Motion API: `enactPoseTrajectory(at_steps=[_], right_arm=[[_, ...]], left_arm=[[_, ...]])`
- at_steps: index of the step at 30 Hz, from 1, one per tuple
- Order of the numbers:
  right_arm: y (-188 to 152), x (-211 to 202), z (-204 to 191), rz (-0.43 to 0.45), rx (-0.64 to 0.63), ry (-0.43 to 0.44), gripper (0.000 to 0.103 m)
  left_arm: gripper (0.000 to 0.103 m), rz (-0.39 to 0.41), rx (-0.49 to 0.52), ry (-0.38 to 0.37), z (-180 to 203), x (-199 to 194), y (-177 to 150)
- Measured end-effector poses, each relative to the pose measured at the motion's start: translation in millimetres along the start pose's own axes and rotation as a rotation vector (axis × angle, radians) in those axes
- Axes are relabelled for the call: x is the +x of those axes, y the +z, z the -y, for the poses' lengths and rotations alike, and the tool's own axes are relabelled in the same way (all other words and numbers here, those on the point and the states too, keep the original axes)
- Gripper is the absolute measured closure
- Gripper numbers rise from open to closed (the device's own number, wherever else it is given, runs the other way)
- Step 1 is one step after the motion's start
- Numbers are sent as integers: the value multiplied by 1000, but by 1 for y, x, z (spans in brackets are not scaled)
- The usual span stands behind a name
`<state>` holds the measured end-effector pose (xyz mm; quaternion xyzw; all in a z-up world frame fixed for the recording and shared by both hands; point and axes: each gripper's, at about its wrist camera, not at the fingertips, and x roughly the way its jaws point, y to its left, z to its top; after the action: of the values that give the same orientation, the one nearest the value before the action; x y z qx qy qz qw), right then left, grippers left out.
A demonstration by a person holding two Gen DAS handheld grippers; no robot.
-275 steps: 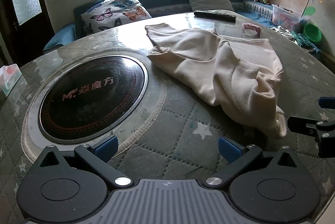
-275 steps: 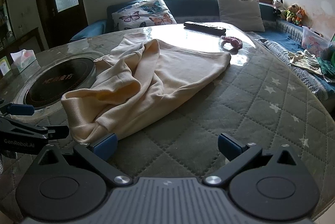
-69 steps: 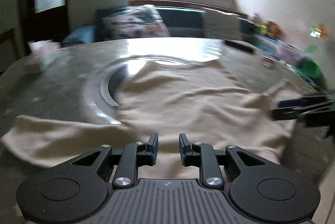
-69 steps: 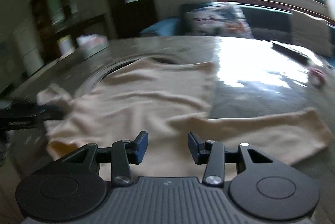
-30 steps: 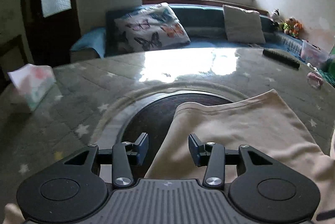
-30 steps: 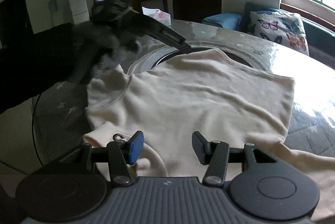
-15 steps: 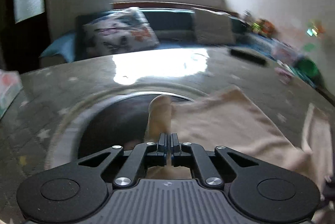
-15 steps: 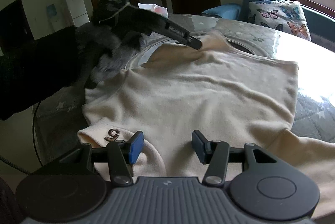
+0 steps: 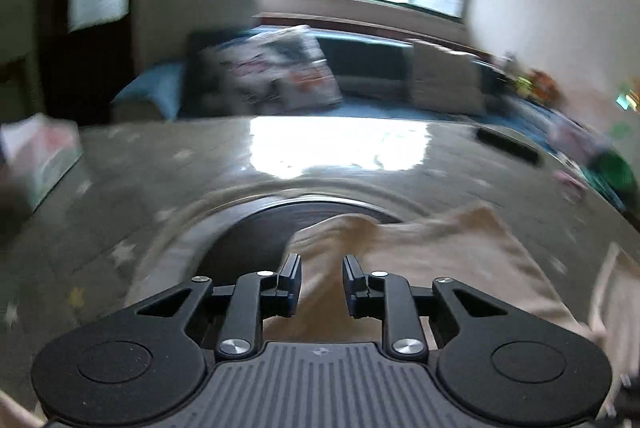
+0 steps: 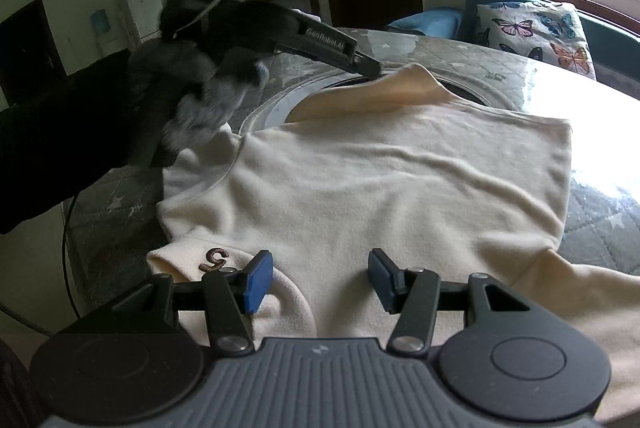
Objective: Fold clothes
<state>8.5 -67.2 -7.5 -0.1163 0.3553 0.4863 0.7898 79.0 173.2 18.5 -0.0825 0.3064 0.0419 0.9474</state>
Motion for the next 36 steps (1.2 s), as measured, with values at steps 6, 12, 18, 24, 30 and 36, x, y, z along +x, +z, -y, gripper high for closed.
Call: enactPoseTrajectory(at_steps=[6, 12, 18, 24, 30, 36], right_arm=[[0, 1, 0, 0, 0, 0, 49], [1, 1, 0, -1, 0, 3, 47], [1, 3, 0, -2, -7, 6, 44], [2, 4, -1, -3, -11, 5, 43], [1, 4, -1, -1, -9, 6, 43], [0, 4, -1, 1, -8, 5, 43]], left_arm=[[81, -24, -157, 71, -34, 19, 3], [81, -42, -241, 111, -54, 29, 5], [75, -54, -127, 54, -32, 29, -1], [53, -70, -8, 24, -10, 31, -7], [80, -88, -84, 15, -23, 36, -4], [99, 1, -83, 158, -35, 25, 1]])
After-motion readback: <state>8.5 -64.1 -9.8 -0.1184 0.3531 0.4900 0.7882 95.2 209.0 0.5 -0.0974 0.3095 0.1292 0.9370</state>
